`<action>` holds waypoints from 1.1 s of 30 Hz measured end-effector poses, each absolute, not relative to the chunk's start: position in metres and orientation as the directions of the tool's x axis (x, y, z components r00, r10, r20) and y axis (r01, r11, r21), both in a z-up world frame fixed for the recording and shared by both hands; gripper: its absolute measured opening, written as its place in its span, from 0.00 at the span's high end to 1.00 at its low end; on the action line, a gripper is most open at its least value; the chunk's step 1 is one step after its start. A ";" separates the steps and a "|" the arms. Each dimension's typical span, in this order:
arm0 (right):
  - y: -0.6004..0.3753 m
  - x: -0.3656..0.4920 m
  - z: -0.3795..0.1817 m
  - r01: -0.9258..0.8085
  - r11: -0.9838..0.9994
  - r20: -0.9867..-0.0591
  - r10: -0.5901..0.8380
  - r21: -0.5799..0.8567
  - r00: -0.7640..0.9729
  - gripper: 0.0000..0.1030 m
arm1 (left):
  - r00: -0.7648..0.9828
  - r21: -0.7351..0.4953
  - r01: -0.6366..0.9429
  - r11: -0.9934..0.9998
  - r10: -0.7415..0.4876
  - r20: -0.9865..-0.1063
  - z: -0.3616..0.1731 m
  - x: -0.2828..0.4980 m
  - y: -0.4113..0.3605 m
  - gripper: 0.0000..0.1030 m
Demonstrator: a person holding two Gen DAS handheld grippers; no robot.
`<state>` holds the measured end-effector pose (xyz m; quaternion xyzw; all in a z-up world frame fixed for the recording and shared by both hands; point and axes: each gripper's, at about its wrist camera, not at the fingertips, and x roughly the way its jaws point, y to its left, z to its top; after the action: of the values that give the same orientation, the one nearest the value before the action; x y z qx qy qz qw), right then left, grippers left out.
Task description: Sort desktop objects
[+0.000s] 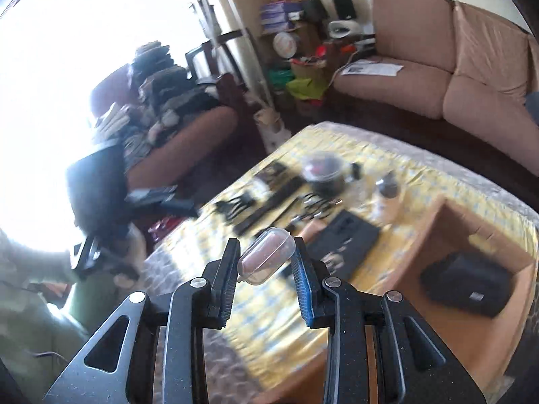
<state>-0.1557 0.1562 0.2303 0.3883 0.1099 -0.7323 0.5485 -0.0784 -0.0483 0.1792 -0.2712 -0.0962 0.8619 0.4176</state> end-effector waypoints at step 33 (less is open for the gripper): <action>0.050 -0.009 0.171 0.675 0.095 -0.260 -0.877 0.732 0.405 0.69 | -0.375 -0.147 -0.849 -0.507 0.775 -0.509 0.210 0.048 -0.099 0.60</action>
<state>-0.0085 0.0501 0.1712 0.4122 -0.1222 -0.5317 0.7297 0.0484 -0.0987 0.2100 -0.2667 0.0699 0.8261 0.4915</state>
